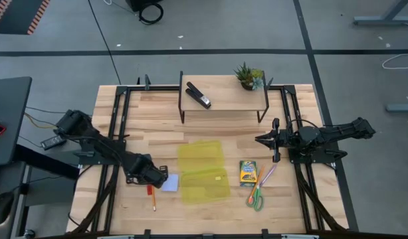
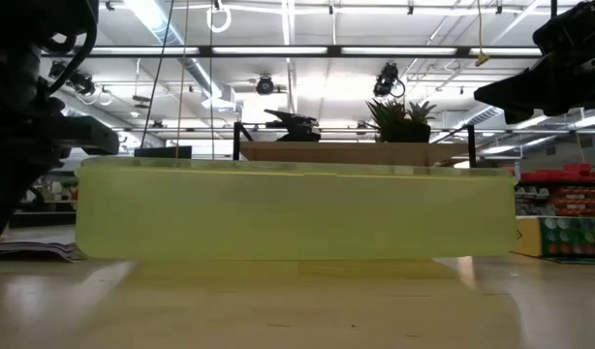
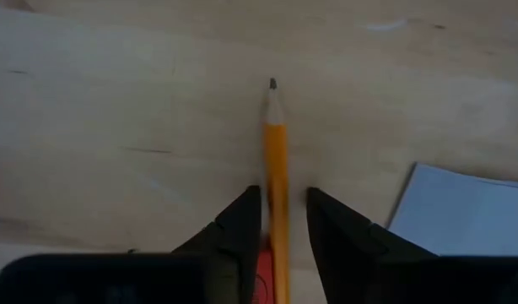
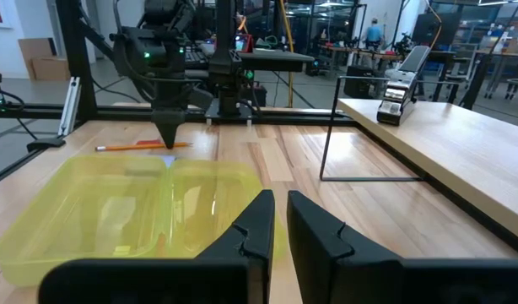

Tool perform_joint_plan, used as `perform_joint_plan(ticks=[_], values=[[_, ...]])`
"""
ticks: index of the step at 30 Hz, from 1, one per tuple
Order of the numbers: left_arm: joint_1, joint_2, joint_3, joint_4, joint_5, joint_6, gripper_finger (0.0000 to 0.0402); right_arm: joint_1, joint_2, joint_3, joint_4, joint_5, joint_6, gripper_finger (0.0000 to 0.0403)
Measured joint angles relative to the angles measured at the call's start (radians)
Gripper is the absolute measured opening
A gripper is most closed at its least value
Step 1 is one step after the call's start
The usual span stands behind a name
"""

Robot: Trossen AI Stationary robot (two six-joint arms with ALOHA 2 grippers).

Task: Pack school essentials
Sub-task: Put the left orange pencil into the yellow supply box

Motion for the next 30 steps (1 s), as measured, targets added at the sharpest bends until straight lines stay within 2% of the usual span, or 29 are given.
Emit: perform_joint_plan(ticks=[11,30], values=[[-0.002,0.008,0.000,0.003,-0.009,0.018,0.0012,0.000,0.000,0.000,0.000,0.000,0.000,0.0042],[-0.001,0.016,0.063,-0.062,-0.067,0.043,0.0015,0.000,0.000,0.000,0.000,0.000,0.000,0.0042]])
